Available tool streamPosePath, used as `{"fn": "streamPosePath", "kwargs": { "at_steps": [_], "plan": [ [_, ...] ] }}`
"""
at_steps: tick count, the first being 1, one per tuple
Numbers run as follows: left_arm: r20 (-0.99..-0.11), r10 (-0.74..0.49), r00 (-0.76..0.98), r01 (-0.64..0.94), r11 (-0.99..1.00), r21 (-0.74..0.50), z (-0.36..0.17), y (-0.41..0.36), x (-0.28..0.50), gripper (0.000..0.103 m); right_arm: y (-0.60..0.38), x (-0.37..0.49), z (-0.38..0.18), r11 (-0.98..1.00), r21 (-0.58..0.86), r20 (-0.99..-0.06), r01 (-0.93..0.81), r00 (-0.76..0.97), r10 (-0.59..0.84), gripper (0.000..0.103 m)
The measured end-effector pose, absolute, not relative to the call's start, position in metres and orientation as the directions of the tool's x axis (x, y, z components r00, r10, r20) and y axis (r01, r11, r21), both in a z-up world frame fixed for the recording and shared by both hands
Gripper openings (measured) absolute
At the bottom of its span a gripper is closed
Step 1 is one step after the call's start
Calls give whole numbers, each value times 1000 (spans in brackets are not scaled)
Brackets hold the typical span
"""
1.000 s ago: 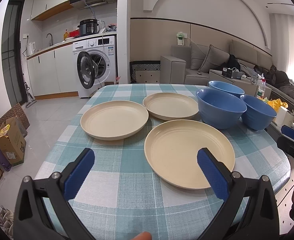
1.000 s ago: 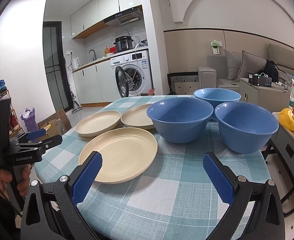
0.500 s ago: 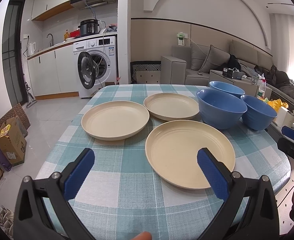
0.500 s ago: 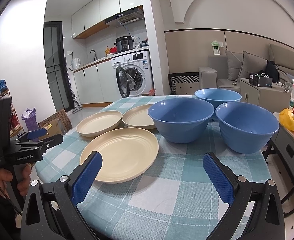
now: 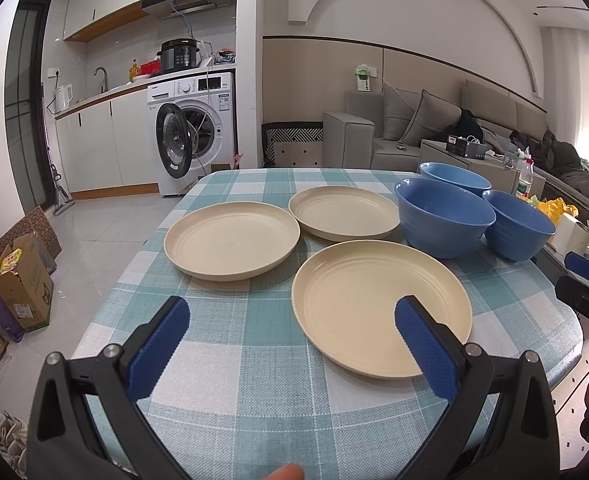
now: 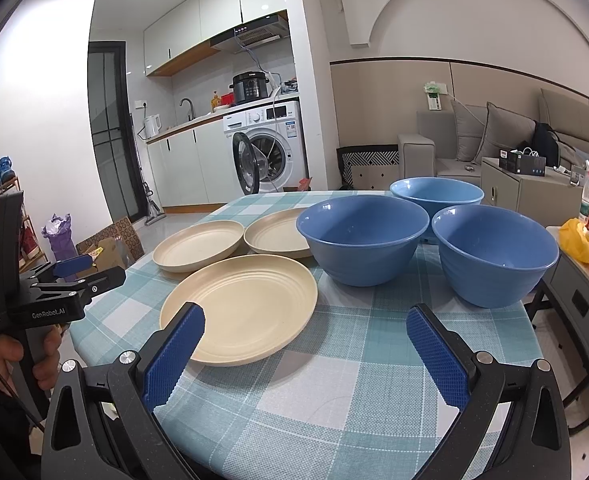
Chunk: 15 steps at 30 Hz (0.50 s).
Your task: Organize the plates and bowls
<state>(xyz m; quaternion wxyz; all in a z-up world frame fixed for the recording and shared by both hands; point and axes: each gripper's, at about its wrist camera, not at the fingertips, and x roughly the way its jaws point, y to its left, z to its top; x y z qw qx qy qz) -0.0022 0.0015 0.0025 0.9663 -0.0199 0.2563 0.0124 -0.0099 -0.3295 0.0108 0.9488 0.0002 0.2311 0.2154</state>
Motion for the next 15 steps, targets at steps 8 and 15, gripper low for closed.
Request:
{"fn": "streamPosePath", "kwargs": {
  "at_steps": [8,15],
  "plan": [
    [-496,14,868,-34,999,-31,2,1,-2,103,-330,-9,11,907,100,-441,-409,799,409,103],
    [-498,13,867,-33,999,-32,2,1,-2,103,-330,-9,11,907,100,-442,-409,798,409,103]
  ]
}}
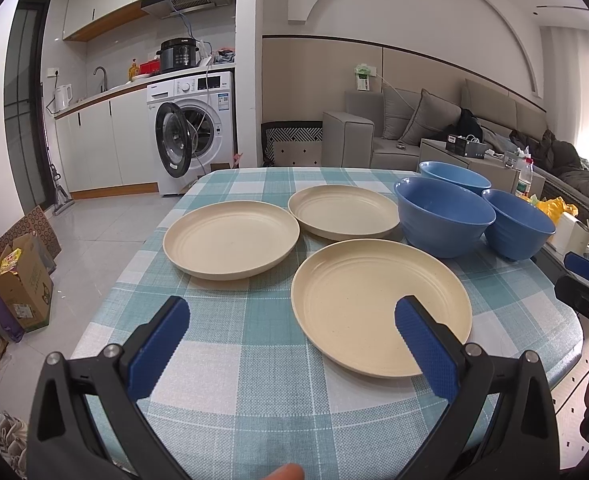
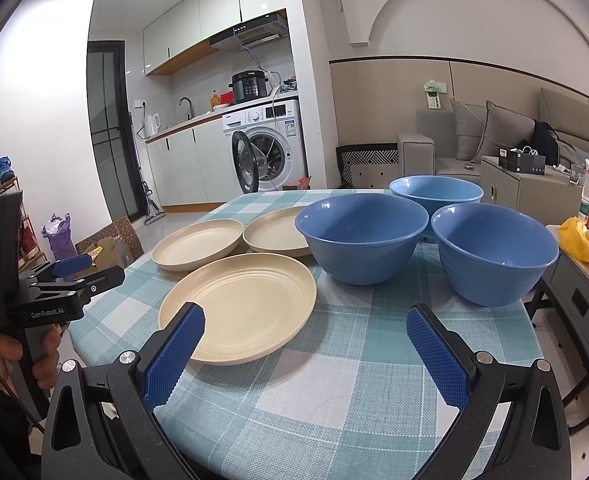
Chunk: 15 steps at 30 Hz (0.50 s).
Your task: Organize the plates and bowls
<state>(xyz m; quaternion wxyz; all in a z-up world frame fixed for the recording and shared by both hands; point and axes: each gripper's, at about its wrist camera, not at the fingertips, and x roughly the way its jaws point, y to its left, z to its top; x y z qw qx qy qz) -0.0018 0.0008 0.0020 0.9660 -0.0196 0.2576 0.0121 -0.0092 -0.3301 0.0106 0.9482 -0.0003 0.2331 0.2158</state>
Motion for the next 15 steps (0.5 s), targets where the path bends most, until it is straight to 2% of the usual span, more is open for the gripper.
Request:
{"fn": "streamPosePath", "kwargs": {
  "at_steps": [15],
  "plan": [
    [-497,14,868,-33,999,-30,1,1,-2,103,-328,-9,12,907,92,-442,-410,800,406,103]
  ]
}}
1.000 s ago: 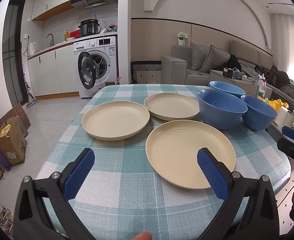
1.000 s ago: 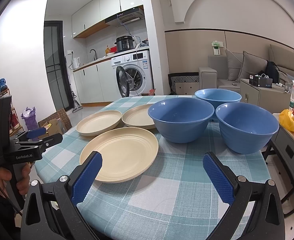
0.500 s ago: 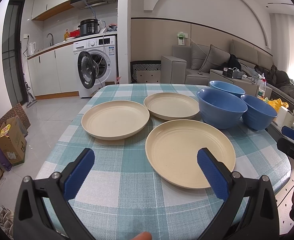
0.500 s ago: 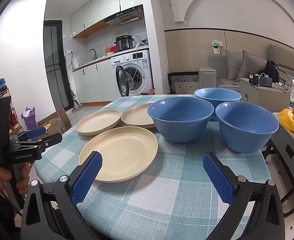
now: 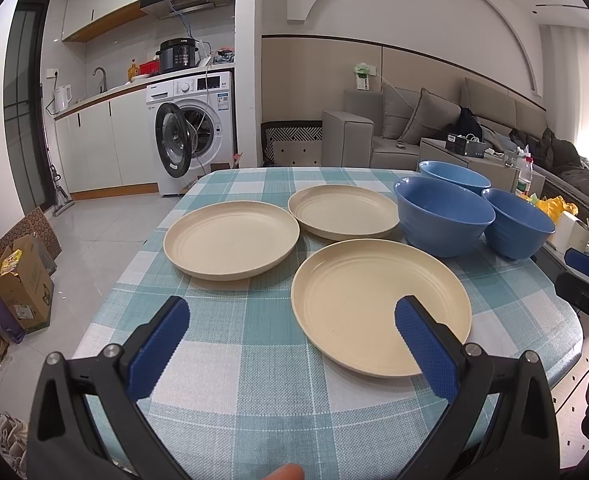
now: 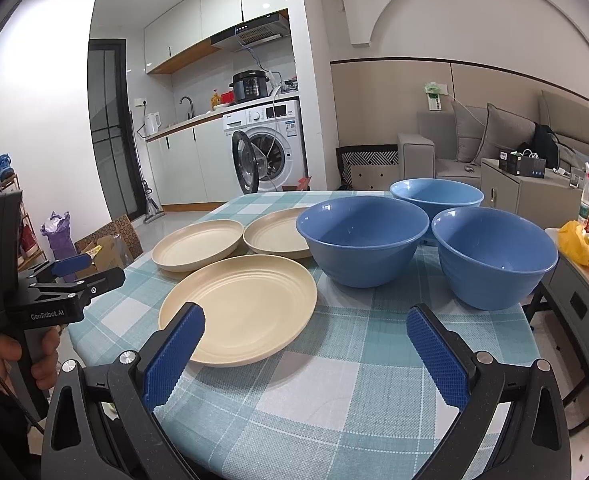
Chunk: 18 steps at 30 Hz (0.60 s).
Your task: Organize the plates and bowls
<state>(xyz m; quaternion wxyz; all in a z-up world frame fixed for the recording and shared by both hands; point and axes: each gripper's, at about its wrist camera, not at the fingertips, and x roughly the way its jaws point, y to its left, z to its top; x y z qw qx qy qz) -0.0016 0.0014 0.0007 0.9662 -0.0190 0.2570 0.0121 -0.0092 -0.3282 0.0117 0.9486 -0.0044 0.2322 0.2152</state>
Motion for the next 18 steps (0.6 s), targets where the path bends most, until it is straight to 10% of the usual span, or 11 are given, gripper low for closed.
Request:
{"fn": "streamPosePath", "kwargs": {
  "at_steps": [18],
  "plan": [
    [-496,15,868,-30,999,-23,2,0,-2,103,-327,-8,16,909,78,-444,-409,802,399,103]
  ]
}}
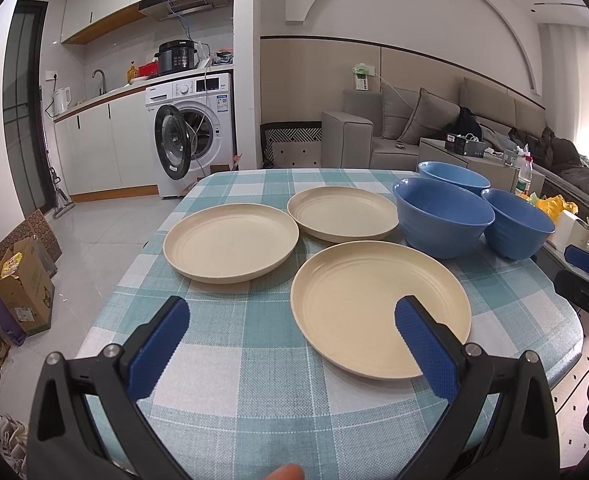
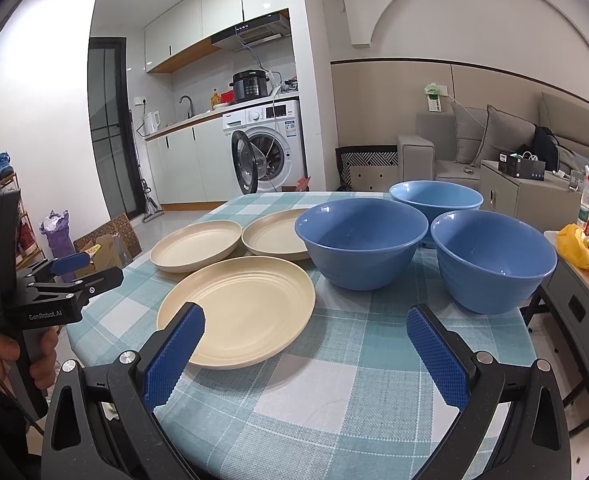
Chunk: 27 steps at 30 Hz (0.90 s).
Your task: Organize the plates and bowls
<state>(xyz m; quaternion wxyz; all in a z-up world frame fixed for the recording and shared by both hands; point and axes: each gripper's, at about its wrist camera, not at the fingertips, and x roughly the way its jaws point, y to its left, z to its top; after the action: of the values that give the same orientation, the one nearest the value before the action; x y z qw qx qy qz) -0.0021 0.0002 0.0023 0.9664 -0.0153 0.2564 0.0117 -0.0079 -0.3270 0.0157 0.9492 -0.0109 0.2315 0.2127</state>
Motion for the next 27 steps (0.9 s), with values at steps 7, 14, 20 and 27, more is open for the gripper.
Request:
{"fn": "streamPosePath", "kwargs": {
  "at_steps": [7,14,20,27],
  "plan": [
    [-495,14,869,-25,1000,-16,7,0,2,103,-324,-6,20,912,54,-450,-408,805,387,103],
    [-503,7,864,-21,1000,-22,17,5,12,103,-326,5,34,917,46,-464,-395,805,370,103],
    [-511,22,859,-38,999,-22,25,15,24,103,-321,14,47,909,30,-482,-415,791,377,103],
    [-495,41,868,-46,999,4,36,26,32,103,-315,27,62,898,14,-488,-441,780,391,103]
  ]
}}
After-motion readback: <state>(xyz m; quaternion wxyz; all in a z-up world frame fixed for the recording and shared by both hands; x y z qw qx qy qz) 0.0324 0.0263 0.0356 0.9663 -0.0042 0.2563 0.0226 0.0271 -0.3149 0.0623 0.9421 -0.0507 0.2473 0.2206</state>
